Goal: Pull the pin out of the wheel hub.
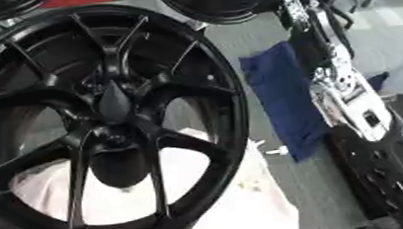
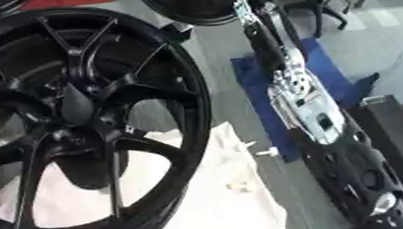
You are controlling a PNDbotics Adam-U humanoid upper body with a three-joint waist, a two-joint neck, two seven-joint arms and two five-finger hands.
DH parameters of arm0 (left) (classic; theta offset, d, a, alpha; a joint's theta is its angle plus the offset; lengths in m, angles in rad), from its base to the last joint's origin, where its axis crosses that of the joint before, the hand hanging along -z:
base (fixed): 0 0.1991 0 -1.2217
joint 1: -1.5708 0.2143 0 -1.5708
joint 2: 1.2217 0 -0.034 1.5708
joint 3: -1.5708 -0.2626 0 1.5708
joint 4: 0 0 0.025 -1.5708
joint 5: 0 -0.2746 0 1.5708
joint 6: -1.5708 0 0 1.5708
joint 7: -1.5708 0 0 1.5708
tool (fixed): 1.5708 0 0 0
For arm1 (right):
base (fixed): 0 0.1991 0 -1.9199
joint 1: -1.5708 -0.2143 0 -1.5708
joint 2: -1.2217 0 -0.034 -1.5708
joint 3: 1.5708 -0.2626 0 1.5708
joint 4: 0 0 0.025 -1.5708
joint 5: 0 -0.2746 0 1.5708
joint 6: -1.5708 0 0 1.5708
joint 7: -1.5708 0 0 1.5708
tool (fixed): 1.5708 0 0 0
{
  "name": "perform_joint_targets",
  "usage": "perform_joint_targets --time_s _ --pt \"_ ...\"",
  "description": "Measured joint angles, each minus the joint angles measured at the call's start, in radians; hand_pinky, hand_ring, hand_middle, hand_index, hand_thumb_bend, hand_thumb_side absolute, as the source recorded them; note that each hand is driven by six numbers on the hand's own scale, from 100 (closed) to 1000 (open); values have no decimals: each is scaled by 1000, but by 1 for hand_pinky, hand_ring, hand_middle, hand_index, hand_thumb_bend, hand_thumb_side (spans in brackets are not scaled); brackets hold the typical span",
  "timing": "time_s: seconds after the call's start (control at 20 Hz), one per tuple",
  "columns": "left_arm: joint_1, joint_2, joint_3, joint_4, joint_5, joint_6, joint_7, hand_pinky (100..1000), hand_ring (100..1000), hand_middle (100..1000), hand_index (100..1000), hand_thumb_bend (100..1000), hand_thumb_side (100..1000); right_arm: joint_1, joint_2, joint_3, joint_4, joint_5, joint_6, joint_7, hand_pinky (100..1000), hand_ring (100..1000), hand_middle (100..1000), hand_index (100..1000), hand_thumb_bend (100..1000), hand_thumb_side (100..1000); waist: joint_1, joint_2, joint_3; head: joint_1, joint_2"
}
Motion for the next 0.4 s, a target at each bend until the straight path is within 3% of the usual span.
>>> perform_joint_targets --time_s 0.2,0.4 --pt "7 -72 4 -101 32 -157 105 782 519 506 764 370 639 -8 -5 -3 0 0 -9 -6 987 701 648 783 100 673 -1 3 -1 3 -3" --pt "-11 -190 6 -122 -82 -275 149 781 523 506 755 404 634 -22 -18 -3 0 -4 -8 -18 987 704 651 786 100 667 -2 4 2 4 -6"
